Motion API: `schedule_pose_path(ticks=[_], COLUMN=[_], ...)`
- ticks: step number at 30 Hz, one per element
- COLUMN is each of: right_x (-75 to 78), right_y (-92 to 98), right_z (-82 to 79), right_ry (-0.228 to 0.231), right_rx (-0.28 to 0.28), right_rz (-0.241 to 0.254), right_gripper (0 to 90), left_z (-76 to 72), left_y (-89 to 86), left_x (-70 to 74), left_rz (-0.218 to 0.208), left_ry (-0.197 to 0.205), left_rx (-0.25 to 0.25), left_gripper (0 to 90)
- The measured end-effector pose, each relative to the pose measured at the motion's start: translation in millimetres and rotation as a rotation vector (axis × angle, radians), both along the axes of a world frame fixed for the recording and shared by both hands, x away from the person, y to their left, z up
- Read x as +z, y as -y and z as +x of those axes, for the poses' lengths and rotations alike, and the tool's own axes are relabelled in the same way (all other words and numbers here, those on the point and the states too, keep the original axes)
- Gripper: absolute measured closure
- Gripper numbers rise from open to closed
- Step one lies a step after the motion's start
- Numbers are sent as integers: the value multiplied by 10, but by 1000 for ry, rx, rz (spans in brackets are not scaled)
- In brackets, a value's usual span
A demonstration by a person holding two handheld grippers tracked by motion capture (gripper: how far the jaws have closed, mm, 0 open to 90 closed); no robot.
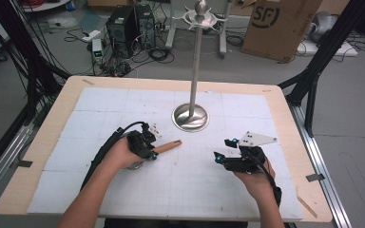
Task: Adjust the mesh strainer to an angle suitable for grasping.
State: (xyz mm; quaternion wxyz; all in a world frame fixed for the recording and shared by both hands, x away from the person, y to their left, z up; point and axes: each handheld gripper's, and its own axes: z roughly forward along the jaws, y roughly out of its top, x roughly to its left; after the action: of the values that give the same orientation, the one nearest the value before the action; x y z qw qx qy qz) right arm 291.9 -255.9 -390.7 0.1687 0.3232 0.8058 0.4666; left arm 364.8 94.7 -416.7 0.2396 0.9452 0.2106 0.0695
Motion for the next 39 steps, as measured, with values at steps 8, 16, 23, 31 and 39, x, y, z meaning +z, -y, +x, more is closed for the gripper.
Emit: schedule_pose_path(ticks=[8,16,23,31,39], right_x=[-5,-20,-20,-20,-28], right_y=[19,6,16,30,36], right_z=[-8,-6,0,10,29], right_ry=[4,-1,6,-2,-12], right_rx=[-9,-9,-9,-15,-23], right_rz=[0,0,5,12,9], right_gripper=[347,346,345,340,337], left_z=[-67,-161,-203,-223,-247], left_y=[-64,-123,-222,-362,-509], left_x=[104,300,445,578,701], left_rz=[-56,-182,-319,-454,-497], left_ry=[61,127,145,164,197], left_rx=[-3,-16,-39,-34,-18], left_gripper=[687,687,687,687,688])
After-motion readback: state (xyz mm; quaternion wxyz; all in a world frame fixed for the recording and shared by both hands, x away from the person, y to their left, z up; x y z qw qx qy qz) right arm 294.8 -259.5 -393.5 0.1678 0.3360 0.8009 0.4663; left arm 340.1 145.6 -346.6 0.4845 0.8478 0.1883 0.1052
